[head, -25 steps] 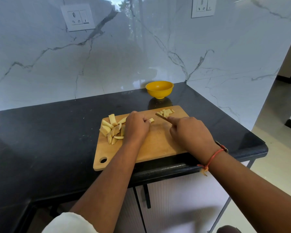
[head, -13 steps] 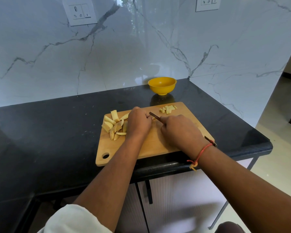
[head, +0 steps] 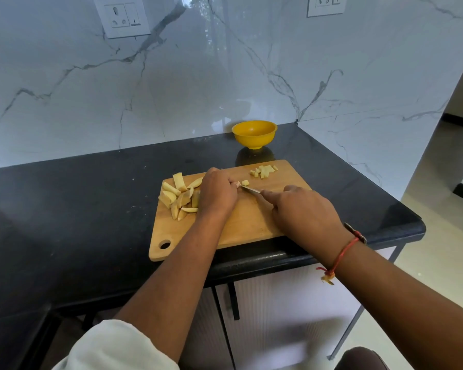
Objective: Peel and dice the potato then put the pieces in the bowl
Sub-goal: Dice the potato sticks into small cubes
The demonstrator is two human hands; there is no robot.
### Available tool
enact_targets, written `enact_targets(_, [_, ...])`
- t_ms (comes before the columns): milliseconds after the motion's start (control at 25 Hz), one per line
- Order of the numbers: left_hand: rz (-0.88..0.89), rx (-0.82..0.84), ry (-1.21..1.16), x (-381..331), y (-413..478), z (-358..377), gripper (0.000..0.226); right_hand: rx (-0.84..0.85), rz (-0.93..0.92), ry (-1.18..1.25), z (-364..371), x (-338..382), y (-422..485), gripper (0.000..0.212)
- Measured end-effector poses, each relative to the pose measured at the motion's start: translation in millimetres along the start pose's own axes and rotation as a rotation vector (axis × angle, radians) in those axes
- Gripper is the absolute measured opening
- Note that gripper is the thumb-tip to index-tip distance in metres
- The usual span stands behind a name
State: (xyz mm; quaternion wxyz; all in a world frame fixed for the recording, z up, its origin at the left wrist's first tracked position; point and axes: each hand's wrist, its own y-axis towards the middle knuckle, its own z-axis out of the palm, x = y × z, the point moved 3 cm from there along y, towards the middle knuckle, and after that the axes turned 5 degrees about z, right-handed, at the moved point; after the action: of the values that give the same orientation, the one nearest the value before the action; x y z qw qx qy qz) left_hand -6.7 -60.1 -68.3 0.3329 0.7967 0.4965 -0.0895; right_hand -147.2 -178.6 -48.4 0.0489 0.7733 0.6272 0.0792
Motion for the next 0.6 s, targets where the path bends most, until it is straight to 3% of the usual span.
enact_targets(240, [0.034, 0.014, -0.017, -9, -5, -6, 0.016, -0.244, 0.120, 0.260, -5, -13, 8, 0.041])
enact_targets(360, [0.028, 0.073, -0.068, -13, -6, -7, 0.019, -0.254, 0.204, 0.440, -1, -17, 20, 0.038])
enact_targets(600, [-0.012, 0.132, -0.091, -25, 8, -2, 0.013, -0.263, 0.255, 0.406, 9, -20, 23, 0.040])
